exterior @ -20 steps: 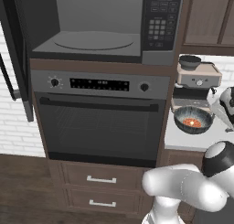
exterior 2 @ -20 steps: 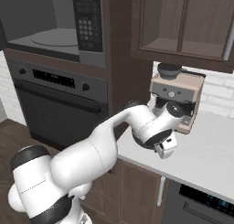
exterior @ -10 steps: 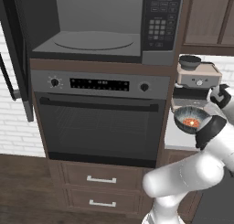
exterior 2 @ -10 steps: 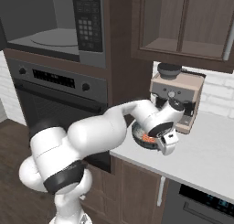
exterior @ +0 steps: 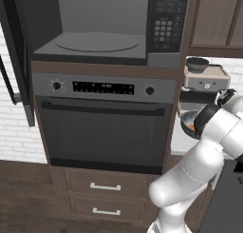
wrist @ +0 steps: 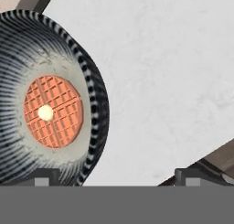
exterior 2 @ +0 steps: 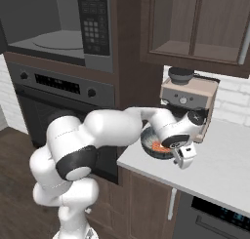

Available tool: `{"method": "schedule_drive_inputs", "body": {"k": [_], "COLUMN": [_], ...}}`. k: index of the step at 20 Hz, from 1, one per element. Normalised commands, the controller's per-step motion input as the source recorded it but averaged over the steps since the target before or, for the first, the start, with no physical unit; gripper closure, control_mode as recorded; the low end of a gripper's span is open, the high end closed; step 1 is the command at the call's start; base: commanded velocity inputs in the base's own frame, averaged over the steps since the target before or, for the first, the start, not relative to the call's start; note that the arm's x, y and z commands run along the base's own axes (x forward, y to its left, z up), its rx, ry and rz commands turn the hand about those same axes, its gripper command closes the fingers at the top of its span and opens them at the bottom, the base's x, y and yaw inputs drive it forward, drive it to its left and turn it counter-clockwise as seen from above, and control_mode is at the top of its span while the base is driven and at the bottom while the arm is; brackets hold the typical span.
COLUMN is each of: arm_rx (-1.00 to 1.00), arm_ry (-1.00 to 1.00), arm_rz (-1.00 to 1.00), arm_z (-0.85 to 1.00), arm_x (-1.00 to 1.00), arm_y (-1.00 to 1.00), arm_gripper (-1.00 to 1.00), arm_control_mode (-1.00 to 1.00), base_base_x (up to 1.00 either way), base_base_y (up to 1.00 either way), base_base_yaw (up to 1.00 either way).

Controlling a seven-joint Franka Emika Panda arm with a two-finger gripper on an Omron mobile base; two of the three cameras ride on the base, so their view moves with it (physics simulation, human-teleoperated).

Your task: Open the microwave, place the bowl with waffle inside the microwave, then close the microwave door and turn it on.

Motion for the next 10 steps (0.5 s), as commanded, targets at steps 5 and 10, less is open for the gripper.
{"method": "schedule_drive_inputs", "body": {"k": [5, 10], "arm_rx": [0.00, 0.01], "arm_ry": [0.01, 0.00], "arm_rz": [-0.02, 0.00], "arm_z": [-0.15, -0.16], "arm_x": [0.41, 0.31], "arm_y": [-0.12, -0.11], "arm_gripper": [-1.00, -1.00], "arm_control_mode": [-1.00, -1.00], "base_base_x": [0.00, 0.00], "base_base_y": [0.00, 0.00], "base_base_yaw": [0.00, 0.00]}}
